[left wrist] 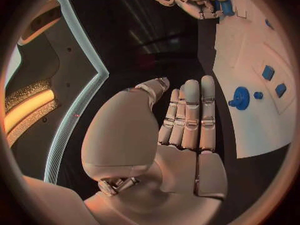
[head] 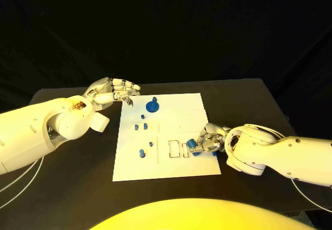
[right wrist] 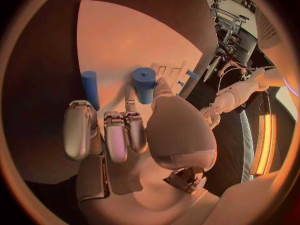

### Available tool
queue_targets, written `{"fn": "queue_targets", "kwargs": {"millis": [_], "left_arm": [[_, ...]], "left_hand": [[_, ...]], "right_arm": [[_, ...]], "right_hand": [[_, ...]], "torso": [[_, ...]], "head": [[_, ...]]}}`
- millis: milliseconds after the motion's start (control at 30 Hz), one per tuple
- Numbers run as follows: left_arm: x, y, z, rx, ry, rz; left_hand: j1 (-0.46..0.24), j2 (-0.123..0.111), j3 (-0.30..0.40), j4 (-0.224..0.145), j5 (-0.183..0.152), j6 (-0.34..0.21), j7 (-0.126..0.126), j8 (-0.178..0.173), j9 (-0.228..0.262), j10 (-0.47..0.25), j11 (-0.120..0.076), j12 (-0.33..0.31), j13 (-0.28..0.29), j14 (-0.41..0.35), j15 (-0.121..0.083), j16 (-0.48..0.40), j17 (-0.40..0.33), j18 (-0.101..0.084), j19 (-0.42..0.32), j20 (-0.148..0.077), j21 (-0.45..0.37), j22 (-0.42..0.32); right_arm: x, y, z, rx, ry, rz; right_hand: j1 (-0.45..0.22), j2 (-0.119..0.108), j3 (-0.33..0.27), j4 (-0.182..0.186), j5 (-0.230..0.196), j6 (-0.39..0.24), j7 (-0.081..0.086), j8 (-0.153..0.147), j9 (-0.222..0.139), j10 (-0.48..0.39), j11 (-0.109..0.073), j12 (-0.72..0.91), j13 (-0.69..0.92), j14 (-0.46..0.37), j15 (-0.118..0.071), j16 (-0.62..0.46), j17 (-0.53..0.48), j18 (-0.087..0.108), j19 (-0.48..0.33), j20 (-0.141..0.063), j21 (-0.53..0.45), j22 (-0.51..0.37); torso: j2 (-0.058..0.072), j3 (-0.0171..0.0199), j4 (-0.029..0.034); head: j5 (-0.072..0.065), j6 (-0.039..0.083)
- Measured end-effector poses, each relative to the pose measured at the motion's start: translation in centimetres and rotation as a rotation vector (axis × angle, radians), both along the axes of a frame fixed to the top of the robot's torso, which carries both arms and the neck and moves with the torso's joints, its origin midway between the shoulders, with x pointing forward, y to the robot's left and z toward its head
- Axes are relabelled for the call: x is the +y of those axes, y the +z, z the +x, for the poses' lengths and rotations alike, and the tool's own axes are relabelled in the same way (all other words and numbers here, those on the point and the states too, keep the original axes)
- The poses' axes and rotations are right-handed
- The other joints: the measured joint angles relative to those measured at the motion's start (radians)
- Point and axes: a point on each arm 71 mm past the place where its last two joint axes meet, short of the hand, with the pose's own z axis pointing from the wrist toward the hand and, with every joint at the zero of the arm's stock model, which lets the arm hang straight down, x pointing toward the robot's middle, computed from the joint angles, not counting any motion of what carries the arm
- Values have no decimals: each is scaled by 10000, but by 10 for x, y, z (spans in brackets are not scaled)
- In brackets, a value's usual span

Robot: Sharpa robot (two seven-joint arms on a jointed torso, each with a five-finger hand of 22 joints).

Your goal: Assemble the parts on the task board

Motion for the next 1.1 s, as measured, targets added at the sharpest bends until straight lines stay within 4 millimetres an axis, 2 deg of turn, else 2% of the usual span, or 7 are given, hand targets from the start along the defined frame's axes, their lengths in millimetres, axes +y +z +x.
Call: {"fn": "queue_targets", "kwargs": {"millis": [167,467,633,667,733,867,1100], "left_arm": [[0,0,0,12,-9,4],[0,0,0,31,-19,13],[0,0,0,41,-33,14],[0,0,0,42,-37,14],[0,0,0,45,-39,15],[0,0,0,51,-42,18],[0,-1,0,63,-48,23]], "left_hand": [[0,0,0,0,0,0,0,0,0,0,0,0,0,0,0,0,-1,0,0,0,0,0],[0,0,28,28,0,0,0,0,0,0,0,0,-1,0,0,0,-1,0,0,0,-42,-16],[0,0,28,28,0,0,0,0,0,0,0,0,0,0,0,0,-2,0,0,0,-42,-15],[0,0,28,28,0,0,0,0,0,0,0,0,2,0,0,0,-2,0,0,0,-42,-16],[0,0,28,28,0,0,0,0,0,0,0,0,7,0,0,0,-2,0,0,0,-42,-15],[0,0,28,28,0,0,0,0,0,0,0,0,7,0,0,0,-3,0,0,0,-41,-15],[0,0,28,28,0,0,0,0,0,0,0,0,6,0,0,0,-3,0,0,0,-41,-15]], "right_arm": [[0,0,0,-14,-9,9],[1,0,-1,-19,-11,9],[1,2,2,-76,2,28],[1,2,2,-84,-8,31],[0,2,2,-84,-32,55],[-1,3,0,6,-211,263],[-1,11,-1,350,-682,921]], "right_hand": [[194,77,-30,-30,-1,24,-23,-4,0,36,-35,0,0,0,0,0,0,0,37,-37,0,0],[827,-48,-55,-190,-16,25,-22,-5,0,35,-35,-5,-1,-10,-62,0,-1,0,37,-37,-71,3],[1729,-417,633,-121,8,53,-15,-182,-83,35,-33,-55,-2,1,-72,0,7,0,37,-37,-71,8],[1838,-463,698,-57,8,75,-37,-199,-269,35,-33,-55,-2,1,-71,0,7,0,37,-37,-71,7],[1903,-473,809,53,8,188,-46,-236,-546,35,-33,-55,-2,1,-71,0,7,0,37,-37,-71,7],[2071,-458,1070,93,4,300,-81,-285,-740,3,-66,-55,-2,1,-71,0,7,0,37,-37,-71,7],[2089,-403,1492,-141,-1,333,-52,-287,-743,0,-144,-54,-2,1,-71,0,6,0,34,-38,-71,6]], "torso": [[-3,0,-1],[-5,-6,2],[-5,-12,7],[-5,-12,11],[-5,-12,12],[-5,-12,12],[-4,-9,6]], "head": [[-13,-2],[-17,9],[-26,12],[-26,12],[-19,12],[-12,11],[4,19]]}}
